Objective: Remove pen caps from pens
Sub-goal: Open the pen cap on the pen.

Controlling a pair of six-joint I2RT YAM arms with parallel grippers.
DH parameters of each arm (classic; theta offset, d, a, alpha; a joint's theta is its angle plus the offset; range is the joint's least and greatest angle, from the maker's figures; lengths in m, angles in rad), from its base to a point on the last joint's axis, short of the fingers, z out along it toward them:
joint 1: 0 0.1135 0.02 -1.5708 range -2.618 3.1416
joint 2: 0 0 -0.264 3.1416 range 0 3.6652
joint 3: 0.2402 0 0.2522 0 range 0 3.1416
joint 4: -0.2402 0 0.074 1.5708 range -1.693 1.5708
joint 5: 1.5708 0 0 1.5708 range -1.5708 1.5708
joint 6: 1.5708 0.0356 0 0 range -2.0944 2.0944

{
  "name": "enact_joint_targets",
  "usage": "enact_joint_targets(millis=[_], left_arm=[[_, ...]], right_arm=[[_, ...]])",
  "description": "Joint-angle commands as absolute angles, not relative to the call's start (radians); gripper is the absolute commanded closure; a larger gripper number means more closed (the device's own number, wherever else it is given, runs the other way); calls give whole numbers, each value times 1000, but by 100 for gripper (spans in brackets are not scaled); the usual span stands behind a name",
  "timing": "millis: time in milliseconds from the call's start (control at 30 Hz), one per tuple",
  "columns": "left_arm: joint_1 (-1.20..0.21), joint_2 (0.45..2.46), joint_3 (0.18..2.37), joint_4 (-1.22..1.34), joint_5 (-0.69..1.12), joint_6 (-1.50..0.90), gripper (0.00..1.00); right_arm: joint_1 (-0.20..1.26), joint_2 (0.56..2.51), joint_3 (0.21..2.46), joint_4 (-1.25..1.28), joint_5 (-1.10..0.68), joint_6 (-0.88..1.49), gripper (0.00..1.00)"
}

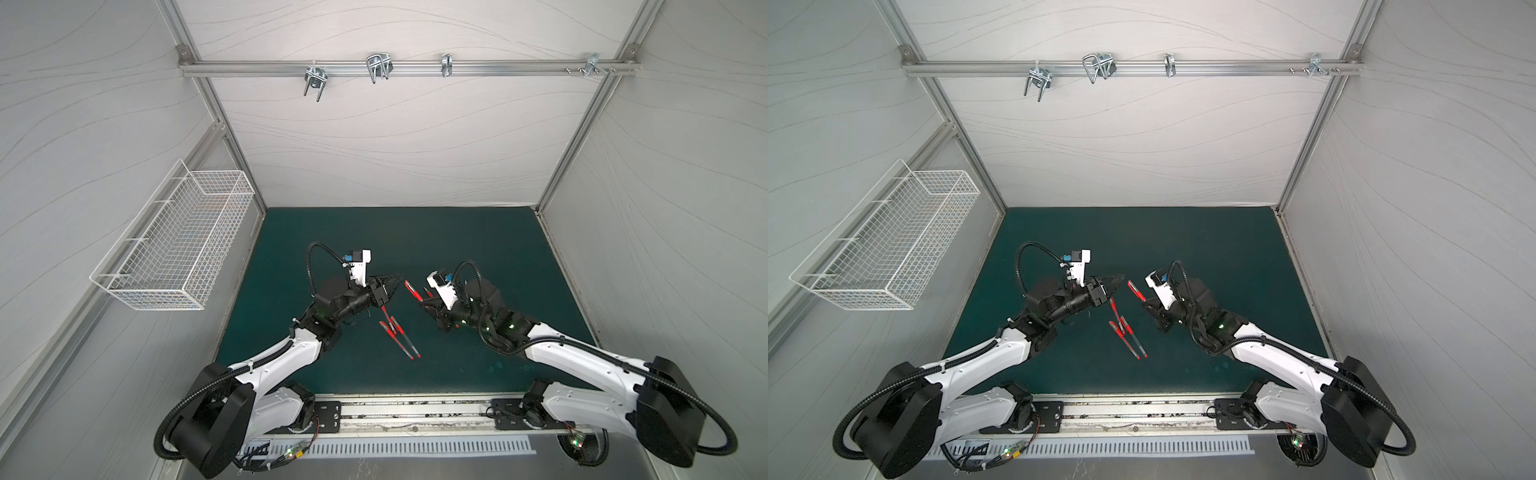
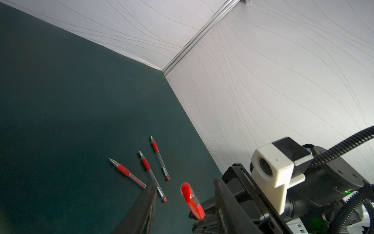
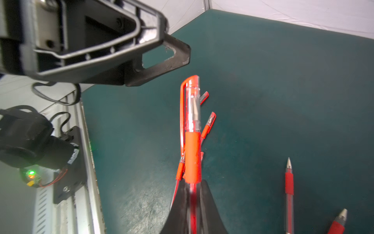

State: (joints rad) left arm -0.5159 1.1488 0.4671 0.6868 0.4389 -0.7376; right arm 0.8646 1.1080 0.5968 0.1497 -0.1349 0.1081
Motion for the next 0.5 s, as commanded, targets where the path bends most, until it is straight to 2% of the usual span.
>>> enact_joint_targets(millis=[0, 200, 467], left_arm=[[-532, 1160, 528, 673, 451, -754, 53], [-555, 1176, 573, 558, 409, -743, 57], [-579, 1195, 605, 519, 417, -734, 63]], right_arm=[[922, 1104, 590, 182, 13, 65, 100], [985, 1103, 590, 197, 177, 44, 100], [1018, 1095, 583, 208, 309, 33, 100]])
